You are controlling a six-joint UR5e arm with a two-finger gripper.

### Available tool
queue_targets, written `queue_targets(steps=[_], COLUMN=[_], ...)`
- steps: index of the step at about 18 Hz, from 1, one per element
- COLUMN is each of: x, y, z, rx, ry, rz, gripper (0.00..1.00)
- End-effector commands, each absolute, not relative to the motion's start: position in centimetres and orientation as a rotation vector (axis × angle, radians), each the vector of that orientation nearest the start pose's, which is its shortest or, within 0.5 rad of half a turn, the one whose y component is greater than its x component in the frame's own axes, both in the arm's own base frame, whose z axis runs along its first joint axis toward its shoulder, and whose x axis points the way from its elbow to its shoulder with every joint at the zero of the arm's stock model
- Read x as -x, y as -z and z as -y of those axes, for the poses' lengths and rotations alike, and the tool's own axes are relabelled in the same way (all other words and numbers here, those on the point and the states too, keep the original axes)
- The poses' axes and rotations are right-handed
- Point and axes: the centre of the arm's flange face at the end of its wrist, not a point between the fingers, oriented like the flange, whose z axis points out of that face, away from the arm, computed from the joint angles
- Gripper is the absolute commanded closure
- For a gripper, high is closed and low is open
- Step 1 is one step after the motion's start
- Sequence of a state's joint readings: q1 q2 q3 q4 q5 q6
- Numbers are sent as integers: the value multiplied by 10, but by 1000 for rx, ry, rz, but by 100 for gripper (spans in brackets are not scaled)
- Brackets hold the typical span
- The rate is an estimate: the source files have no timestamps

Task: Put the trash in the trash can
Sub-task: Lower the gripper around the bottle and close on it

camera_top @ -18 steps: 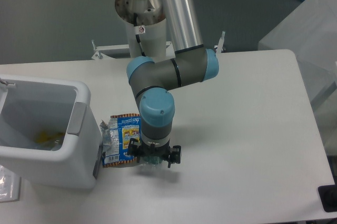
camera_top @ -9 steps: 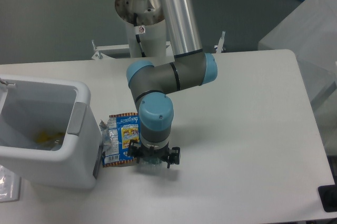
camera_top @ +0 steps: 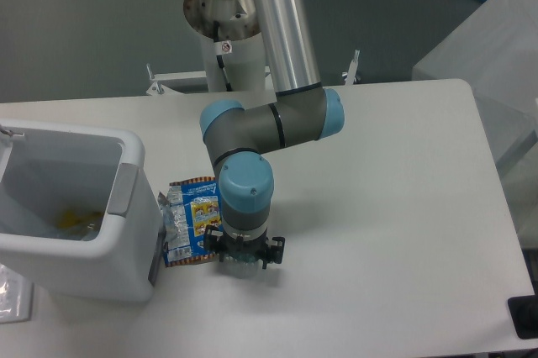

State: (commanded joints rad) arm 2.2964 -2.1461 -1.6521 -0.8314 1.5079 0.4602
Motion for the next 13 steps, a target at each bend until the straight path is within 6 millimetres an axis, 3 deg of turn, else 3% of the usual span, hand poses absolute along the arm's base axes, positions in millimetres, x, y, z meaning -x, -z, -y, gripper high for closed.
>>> queue_targets(steps=[13], x=[338], y=[-214], z=[-582], rx=[2976], ry=[-31], rz=[370], gripper=[37])
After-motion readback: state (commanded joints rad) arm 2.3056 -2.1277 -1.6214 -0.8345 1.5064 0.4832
